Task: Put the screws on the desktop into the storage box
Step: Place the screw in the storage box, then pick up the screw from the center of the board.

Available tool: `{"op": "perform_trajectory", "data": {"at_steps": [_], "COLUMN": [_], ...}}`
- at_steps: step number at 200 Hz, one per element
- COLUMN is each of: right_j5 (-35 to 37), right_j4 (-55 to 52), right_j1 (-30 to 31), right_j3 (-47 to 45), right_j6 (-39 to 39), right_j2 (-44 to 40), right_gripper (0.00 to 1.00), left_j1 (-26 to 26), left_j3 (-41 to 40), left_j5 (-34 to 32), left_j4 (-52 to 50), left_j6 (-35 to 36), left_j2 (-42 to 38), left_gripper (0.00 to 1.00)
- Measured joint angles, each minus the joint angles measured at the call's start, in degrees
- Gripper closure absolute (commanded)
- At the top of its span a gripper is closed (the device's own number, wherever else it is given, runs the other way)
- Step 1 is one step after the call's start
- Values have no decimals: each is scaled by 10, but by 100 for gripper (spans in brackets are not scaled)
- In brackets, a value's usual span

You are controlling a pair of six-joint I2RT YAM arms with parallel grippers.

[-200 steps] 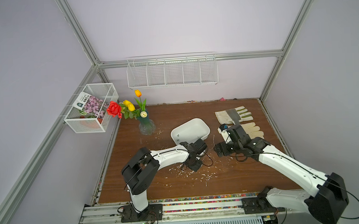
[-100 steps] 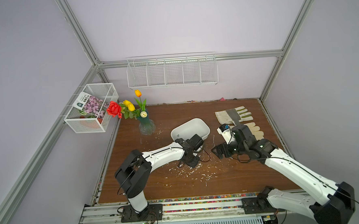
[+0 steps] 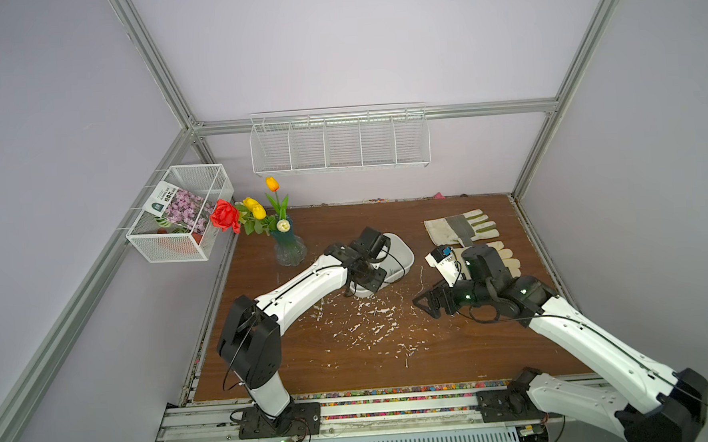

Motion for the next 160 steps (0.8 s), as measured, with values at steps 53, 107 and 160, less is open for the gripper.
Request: {"op": "perform_trajectory", "data": {"at_steps": [53,107,160], "right_j5": [12,131,192], "right_j4": [-5,-43,-71], "right_j1": [11,117,181], "right_j3": [2,8,13], "right_j6": [0,8,45], "right_j2": [13,103,184], "right_gripper": [6,28,51], "left_j1": [23,51,52], "left_j3": [19,-74,-188], "left_j5": [-2,32,78], "left_j4": [-6,-10,6], "left_j6": [20,-6,-52], "left_j2": [16,-112,-270], "left_gripper": [11,0,0]}}
